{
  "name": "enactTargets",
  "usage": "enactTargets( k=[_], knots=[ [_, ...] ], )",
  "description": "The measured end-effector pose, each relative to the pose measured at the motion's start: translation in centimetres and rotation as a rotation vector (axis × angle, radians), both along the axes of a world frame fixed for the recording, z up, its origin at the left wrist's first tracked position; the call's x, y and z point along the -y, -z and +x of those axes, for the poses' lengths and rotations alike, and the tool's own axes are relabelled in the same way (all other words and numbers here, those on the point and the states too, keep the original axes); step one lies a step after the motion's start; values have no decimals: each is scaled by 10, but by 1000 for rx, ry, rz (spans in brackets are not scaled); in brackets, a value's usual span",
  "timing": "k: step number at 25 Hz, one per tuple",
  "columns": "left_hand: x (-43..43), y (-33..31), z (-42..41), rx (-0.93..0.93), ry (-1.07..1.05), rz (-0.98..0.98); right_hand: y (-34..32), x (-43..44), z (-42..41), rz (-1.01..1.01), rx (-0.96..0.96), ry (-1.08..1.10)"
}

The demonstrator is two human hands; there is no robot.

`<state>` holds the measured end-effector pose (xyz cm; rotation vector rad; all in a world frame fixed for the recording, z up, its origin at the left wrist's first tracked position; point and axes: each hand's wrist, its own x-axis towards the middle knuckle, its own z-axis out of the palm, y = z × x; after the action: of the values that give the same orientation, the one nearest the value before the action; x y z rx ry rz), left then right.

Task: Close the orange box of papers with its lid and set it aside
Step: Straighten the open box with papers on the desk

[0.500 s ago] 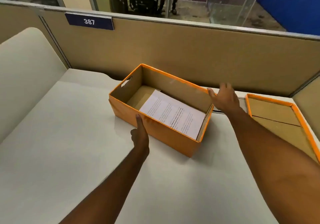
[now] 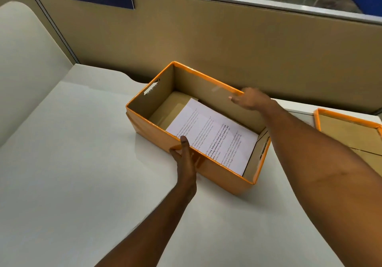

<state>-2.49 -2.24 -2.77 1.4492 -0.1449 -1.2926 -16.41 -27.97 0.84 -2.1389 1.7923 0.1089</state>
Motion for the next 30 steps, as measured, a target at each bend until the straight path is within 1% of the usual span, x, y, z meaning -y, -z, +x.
enactTargets(
  k=[3, 6, 8, 12, 17, 19, 21, 24, 27, 28, 30],
  knots=[
    [1, 2, 1, 12, 38, -10, 0, 3, 2, 46, 50, -26],
    [-2, -3, 1, 12, 63, -13, -9, -8, -2, 104, 137, 5],
    [-9, -9, 3, 17, 44, -32, -17, -26, -7, 119, 185, 44],
    [-31, -33, 14, 43, 38, -121, -38, -77, -22, 118, 243, 138],
    [-67, -78, 23, 217, 131, -181, -64, -157, -53, 82, 397, 313],
    [-81, -97, 21, 210, 153, -242, -76, -190, -62, 79, 444, 362],
    [-96, -111, 21, 146, 195, -321, -87, -221, -70, 64, 496, 389],
    [-123, -121, 21, 32, 252, -396, -103, -270, -82, 60, 546, 306],
    [-147, -125, 27, 65, 287, -439, -114, -314, -97, 113, 542, 155],
    [-154, -128, 30, 91, 298, -432, -117, -328, -102, 139, 586, 122],
    [-165, -132, 33, 142, 338, -401, -122, -355, -109, 194, 752, 117]
  ],
)
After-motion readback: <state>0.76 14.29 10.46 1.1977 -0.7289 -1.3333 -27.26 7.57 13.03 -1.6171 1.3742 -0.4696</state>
